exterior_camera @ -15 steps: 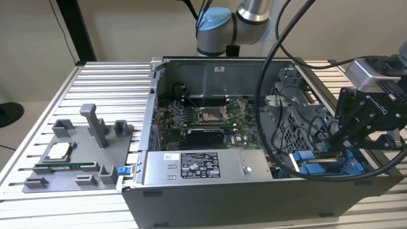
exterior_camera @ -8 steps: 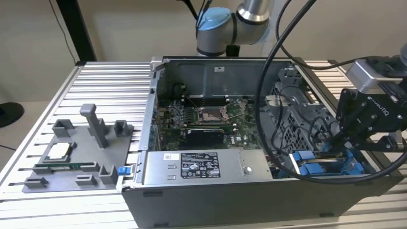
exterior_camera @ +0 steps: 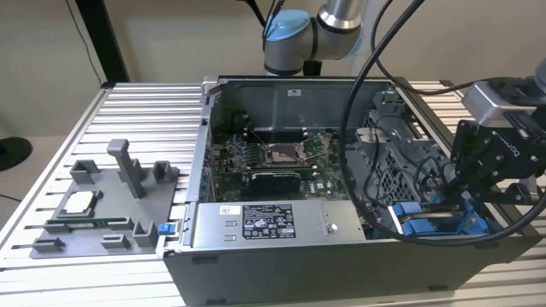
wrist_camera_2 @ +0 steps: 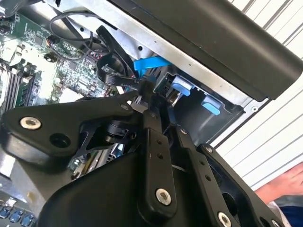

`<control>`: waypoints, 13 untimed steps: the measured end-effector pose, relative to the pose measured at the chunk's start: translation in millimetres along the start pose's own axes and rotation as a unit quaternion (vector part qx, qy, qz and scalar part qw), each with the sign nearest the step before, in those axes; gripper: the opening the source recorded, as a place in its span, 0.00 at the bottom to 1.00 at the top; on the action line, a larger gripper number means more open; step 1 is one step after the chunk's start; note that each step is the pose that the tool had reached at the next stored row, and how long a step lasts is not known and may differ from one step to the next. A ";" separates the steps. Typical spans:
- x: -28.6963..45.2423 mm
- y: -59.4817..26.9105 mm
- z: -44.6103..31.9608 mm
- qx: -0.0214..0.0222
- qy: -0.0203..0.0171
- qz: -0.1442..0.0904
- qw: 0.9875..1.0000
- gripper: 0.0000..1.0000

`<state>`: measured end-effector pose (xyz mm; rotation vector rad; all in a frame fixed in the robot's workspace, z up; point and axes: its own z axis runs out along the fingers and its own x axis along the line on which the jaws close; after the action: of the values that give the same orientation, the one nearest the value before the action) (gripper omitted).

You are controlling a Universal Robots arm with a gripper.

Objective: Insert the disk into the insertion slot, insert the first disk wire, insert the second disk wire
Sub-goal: 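Insert the first disk wire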

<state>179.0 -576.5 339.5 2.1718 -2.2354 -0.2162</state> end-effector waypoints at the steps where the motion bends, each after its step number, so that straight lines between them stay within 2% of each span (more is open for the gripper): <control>1: 0.0 0.0 0.4 0.000 -0.001 0.006 1.000 0.00; 6: 0.8 -0.2 0.8 0.002 -0.003 0.028 1.000 0.00; 13: 2.9 0.5 0.4 0.002 -0.004 0.030 1.000 0.00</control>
<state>178.4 -579.3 338.9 2.1061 -2.3033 -0.2178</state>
